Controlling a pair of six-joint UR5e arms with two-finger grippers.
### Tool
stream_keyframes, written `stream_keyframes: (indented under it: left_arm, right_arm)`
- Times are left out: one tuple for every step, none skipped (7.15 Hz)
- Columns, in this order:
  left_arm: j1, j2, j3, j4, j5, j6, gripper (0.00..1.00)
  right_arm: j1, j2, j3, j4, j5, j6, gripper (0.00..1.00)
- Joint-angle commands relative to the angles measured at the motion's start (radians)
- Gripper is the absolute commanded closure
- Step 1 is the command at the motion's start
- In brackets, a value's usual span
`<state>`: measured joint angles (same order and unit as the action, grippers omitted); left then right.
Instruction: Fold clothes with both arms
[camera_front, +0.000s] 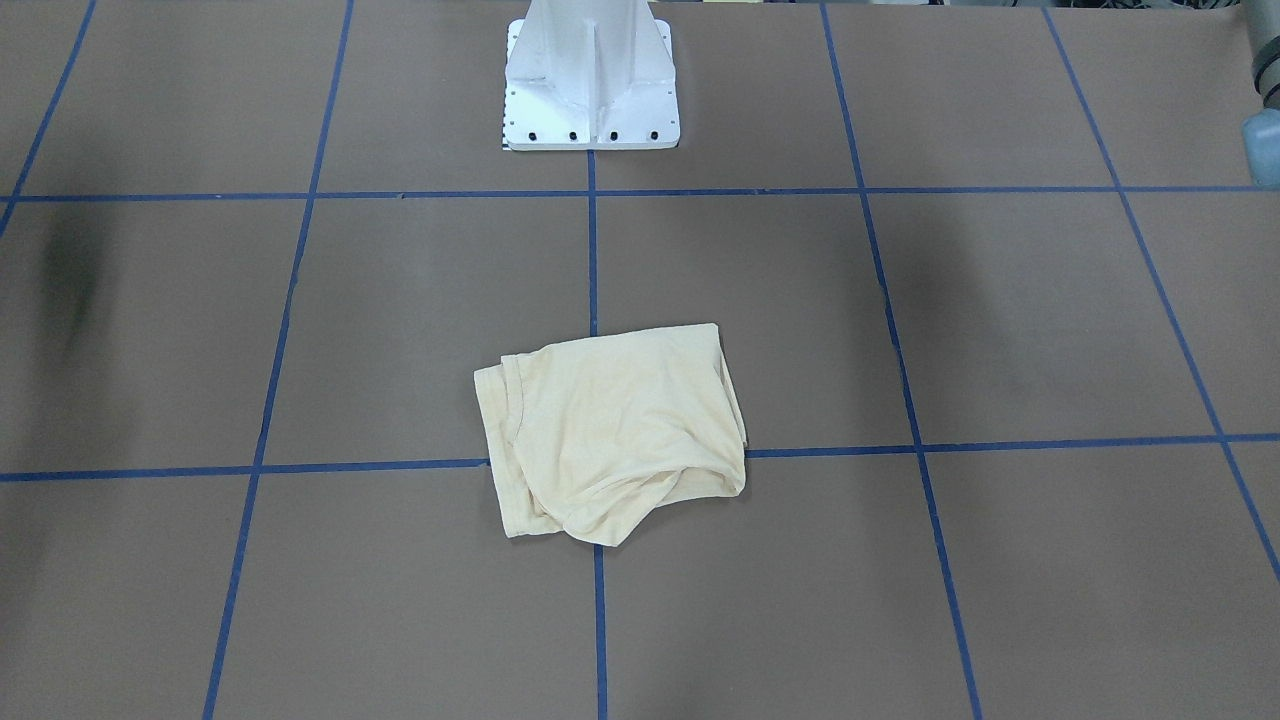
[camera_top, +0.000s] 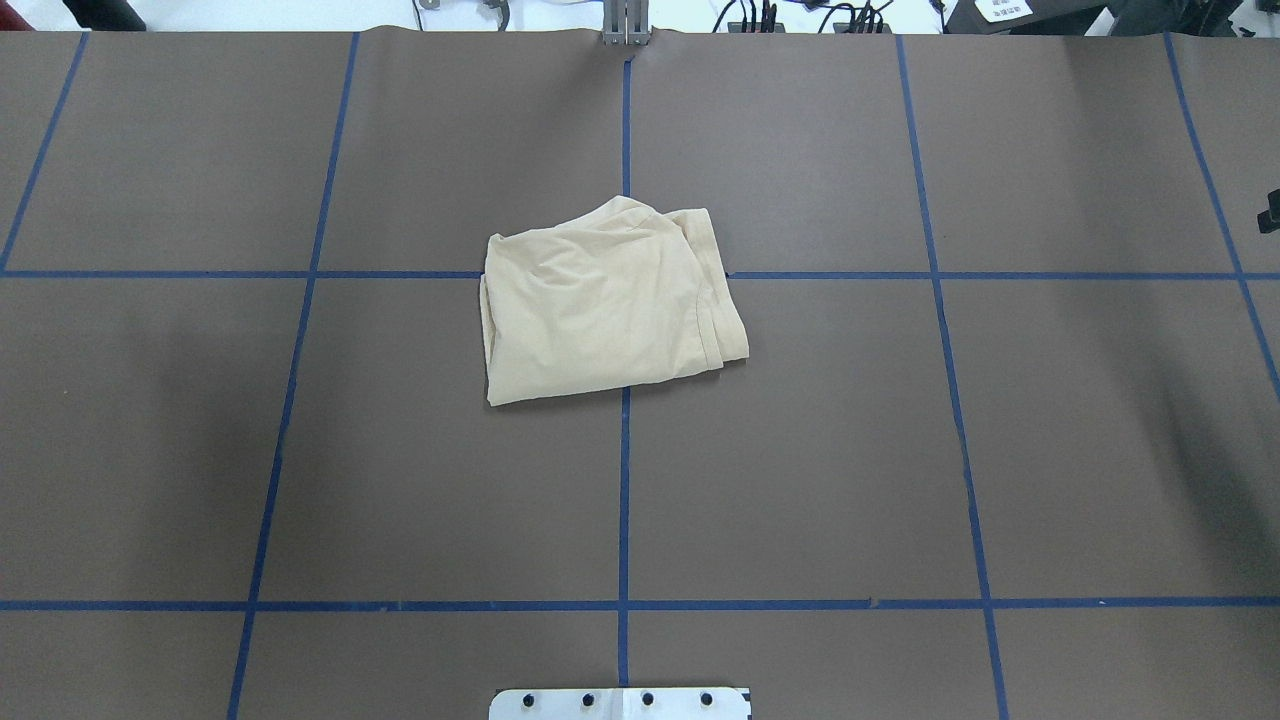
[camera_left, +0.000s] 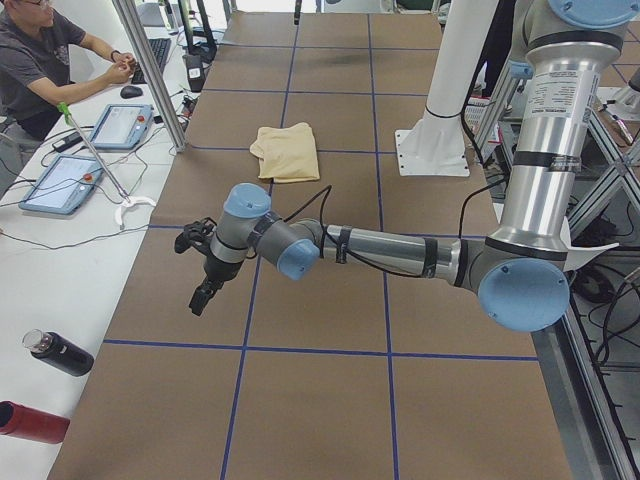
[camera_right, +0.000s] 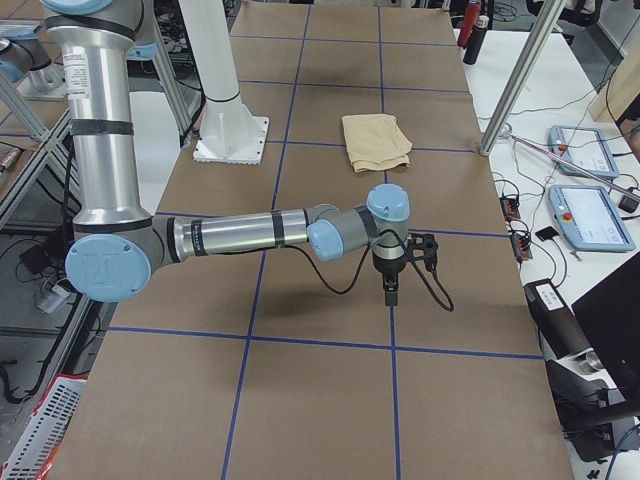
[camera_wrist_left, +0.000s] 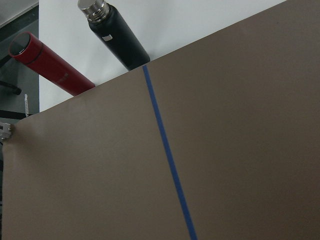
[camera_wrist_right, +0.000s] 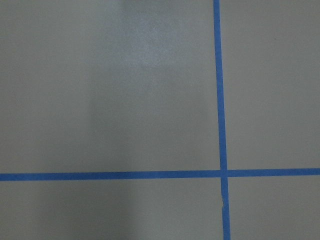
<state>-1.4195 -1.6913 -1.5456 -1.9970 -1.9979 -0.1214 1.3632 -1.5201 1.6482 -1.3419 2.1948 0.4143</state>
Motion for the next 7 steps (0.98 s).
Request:
stream_keyframes:
  left_arm:
    - [-0.079, 0.004, -0.03, 0.197, -0.241, 0.02, 0.0]
    - [-0.097, 0.002, -0.037, 0.26, -0.252, 0.02, 0.0]
    - [-0.104, 0.012, -0.034, 0.282, -0.242, 0.088, 0.0]
    - [-0.12, 0.034, -0.007, 0.287, -0.242, 0.262, 0.0]
    - [-0.124, 0.089, 0.042, 0.273, -0.255, 0.381, 0.0]
    - [-0.122, 0.094, 0.056, 0.282, -0.26, 0.403, 0.0]
    - [-0.122, 0.096, 0.058, 0.287, -0.262, 0.398, 0.0]
  right_arm:
    - [0.0, 0.032, 0.019, -0.159, 0.07, 0.0, 0.0]
    - [0.008, 0.025, 0.033, -0.204, 0.147, -0.002, 0.0]
    - [0.01, 0.005, 0.033, -0.206, 0.152, -0.003, 0.0]
    - [0.01, -0.006, 0.025, -0.207, 0.166, -0.049, 0.0]
    - [0.02, -0.023, 0.018, -0.221, 0.178, -0.118, 0.0]
    - [0.02, -0.047, 0.016, -0.223, 0.177, -0.173, 0.0]
    - [0.022, -0.063, 0.016, -0.217, 0.177, -0.193, 0.0]
